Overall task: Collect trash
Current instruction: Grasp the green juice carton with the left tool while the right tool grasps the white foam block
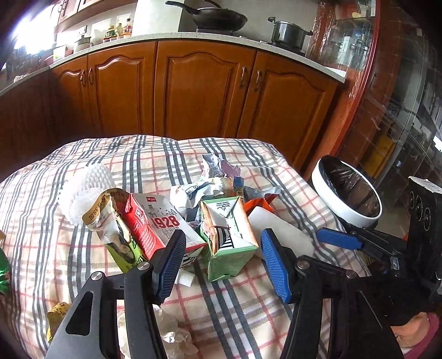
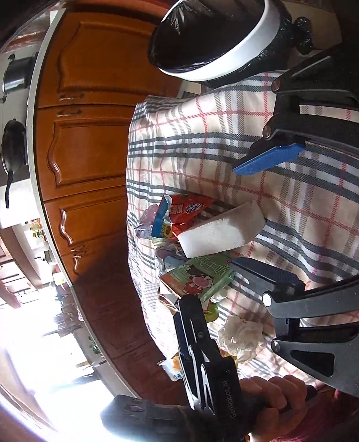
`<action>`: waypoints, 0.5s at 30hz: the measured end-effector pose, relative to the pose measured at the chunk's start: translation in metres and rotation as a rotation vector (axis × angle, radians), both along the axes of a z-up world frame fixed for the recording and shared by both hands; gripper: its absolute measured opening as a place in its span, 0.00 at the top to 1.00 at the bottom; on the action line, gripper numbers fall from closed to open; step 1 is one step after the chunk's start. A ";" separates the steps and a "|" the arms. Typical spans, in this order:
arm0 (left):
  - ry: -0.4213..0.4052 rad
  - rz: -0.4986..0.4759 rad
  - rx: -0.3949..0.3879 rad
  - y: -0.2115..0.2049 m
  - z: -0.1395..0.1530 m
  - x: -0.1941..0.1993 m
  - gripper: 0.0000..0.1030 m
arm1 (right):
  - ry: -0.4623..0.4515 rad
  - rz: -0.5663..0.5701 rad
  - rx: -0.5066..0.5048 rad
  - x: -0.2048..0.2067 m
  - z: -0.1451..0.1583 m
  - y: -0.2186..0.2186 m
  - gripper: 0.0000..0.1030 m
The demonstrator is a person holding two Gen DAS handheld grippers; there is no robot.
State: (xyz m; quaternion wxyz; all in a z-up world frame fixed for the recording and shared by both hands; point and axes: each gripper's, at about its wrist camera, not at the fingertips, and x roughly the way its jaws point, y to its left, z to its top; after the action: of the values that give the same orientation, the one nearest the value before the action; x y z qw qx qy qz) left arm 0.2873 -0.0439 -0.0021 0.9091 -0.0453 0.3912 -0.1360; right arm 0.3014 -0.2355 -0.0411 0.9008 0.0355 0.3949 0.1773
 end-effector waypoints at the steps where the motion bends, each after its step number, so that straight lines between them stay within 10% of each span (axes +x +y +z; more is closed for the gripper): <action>1: 0.002 0.002 -0.002 0.000 -0.002 0.002 0.48 | 0.003 0.011 -0.009 0.003 -0.002 0.002 0.40; 6: 0.019 -0.018 -0.001 -0.001 -0.009 0.011 0.69 | 0.016 0.045 -0.025 0.014 -0.011 0.012 0.53; 9: 0.014 -0.023 -0.003 0.000 -0.011 0.012 0.69 | 0.028 0.051 -0.014 0.016 -0.014 0.013 0.70; 15: -0.021 -0.040 -0.030 0.001 0.001 -0.001 0.70 | -0.007 -0.003 0.079 -0.004 0.003 -0.011 0.71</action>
State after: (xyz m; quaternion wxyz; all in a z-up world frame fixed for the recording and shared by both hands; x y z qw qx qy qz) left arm 0.2861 -0.0428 -0.0007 0.9095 -0.0496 0.3802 -0.1603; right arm 0.2977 -0.2463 -0.0382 0.9003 0.0709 0.3844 0.1914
